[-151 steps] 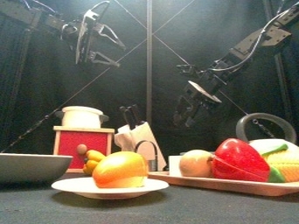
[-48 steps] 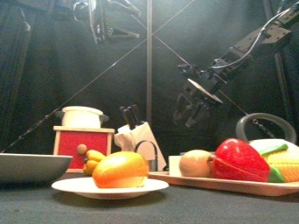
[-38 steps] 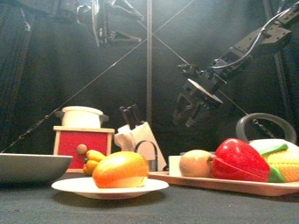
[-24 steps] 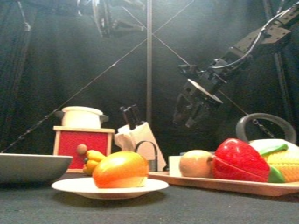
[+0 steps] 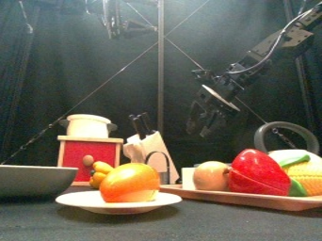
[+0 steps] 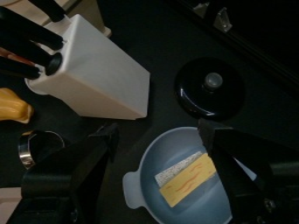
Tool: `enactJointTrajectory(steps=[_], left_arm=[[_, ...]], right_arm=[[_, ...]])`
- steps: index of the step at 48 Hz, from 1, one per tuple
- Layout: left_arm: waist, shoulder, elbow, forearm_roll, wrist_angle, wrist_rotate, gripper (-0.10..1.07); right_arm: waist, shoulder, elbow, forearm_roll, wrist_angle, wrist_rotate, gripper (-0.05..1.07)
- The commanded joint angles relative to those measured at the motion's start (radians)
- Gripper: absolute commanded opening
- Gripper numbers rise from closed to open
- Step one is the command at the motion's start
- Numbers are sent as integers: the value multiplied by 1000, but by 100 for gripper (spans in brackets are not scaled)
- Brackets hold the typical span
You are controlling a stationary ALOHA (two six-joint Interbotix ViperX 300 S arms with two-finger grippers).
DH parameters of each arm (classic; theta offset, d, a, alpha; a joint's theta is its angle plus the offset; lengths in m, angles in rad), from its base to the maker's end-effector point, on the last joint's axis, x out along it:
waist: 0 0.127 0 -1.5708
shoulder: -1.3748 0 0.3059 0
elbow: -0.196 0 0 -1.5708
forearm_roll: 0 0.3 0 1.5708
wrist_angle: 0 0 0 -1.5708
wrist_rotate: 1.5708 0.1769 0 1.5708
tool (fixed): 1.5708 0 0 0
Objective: Grab cleaver
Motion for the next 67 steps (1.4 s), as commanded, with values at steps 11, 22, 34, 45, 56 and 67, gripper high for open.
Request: enactJointTrajectory(steps=[11, 22, 34, 45, 56, 67], left_arm=[[-8, 5, -31, -64, -66, -3, 96], [15, 29, -6, -138, -120, -8, 96], [37, 41, 11, -141, -193, -25, 96], [21, 11, -3, -141, -207, -32, 95], [-55, -52, 72, -112, 17, -20, 95], [-222, -146, 173, -8, 296, 25, 95]], right_arm=[[-5, -15, -15, 18, -3, -8, 101], [-5, -8, -18, 21, -3, -8, 101], [-8, -2, -20, 23, -3, -5, 101], [-9, 2, -23, 28, -3, -8, 101], [-8, 6, -25, 28, -3, -8, 101], [-9, 17, -32, 28, -3, -9, 101]])
